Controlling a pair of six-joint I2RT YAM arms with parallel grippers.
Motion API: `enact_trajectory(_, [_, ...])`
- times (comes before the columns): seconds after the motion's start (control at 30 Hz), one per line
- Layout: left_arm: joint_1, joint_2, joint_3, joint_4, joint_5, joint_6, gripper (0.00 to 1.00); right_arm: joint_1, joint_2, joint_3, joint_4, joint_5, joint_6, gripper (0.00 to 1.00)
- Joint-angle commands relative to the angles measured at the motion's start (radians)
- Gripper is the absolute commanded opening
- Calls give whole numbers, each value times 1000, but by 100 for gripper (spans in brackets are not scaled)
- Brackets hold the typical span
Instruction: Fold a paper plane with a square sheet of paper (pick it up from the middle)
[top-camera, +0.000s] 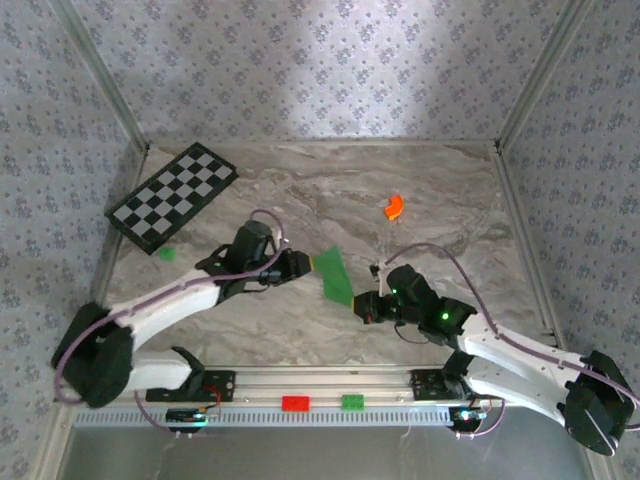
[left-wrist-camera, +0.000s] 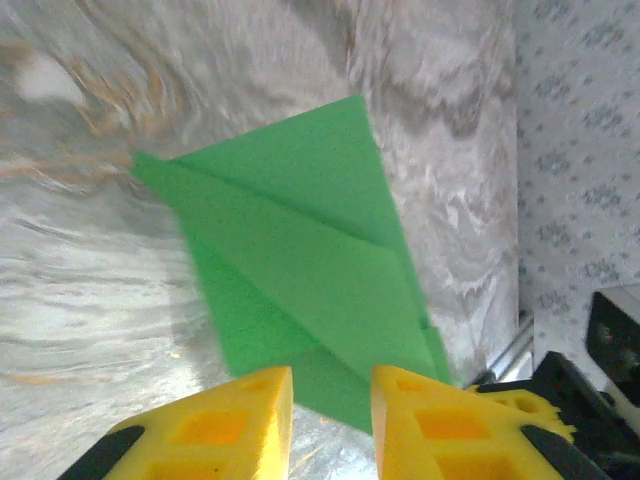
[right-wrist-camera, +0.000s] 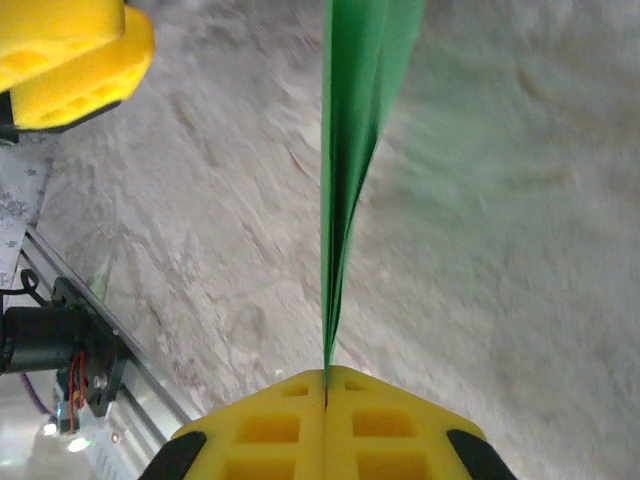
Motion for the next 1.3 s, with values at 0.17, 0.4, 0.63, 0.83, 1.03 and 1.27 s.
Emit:
enact_trajectory(0.17, [155,-268,-98,-268,-184,53,29,77,16,125,-76,287,-354,0])
enact_trajectory(0.4, [267,-360,-169,-321,-142,61,30,180,134,271,-305,661,-407,0])
enact_trajectory(0.63, [329,-373,-164,-387,-137,76,30,229,395,480,-713,1006,-236,0])
enact_trajectory(0.83, [378,-401,-153,-439,-140,96,30,330,659,584,-745,964,-267,0])
enact_trajectory(1.03, [398,-432,-158,-462,-134,101,31,423,876,719,-687,742,-279,12])
enact_trajectory(1.27, [407,-423,-163,-456,-100,115,35,333,748,641,-458,446,-253,46])
